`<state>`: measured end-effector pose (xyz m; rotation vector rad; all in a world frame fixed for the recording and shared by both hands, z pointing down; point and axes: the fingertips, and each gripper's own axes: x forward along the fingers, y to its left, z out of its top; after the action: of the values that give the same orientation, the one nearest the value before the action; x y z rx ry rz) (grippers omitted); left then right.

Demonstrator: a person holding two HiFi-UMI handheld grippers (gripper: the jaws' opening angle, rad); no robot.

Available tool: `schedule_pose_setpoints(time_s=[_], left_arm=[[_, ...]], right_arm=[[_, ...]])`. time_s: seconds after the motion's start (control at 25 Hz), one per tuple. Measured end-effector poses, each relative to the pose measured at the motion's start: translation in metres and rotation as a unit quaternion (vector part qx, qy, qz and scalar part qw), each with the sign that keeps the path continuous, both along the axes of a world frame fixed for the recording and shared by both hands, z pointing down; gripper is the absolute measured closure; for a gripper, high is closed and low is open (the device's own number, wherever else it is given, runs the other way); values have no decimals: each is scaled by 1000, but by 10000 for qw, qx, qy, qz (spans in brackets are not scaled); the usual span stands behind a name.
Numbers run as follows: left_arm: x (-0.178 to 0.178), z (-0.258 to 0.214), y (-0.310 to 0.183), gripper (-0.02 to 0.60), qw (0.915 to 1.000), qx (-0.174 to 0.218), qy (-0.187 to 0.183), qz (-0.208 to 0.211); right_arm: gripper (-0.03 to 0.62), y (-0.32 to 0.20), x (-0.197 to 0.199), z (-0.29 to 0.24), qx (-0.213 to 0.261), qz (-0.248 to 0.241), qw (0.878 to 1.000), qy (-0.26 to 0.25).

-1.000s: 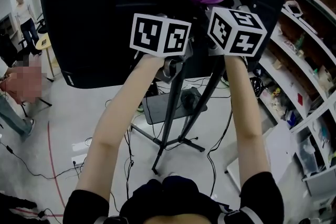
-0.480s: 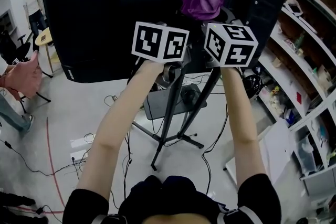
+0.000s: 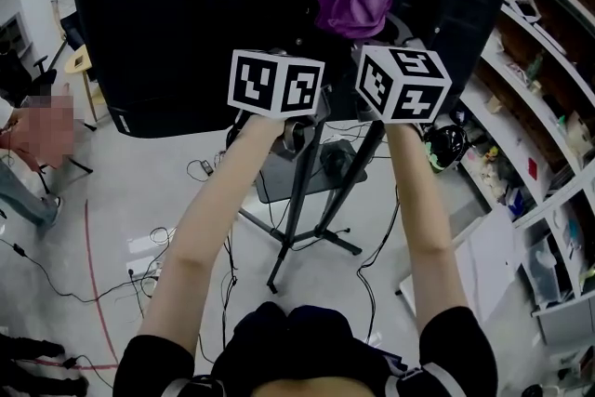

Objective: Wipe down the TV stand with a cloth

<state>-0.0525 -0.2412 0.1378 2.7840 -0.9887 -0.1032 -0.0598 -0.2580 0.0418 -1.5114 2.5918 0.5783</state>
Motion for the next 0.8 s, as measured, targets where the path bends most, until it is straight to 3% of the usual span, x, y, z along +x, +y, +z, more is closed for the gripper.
schedule_pose_setpoints(time_s=[0.8], left_arm=[[5,28,1,575,9997,-147,-18,-177]], right_arm=[[530,-5,9,69,-514,-156,9986,26]])
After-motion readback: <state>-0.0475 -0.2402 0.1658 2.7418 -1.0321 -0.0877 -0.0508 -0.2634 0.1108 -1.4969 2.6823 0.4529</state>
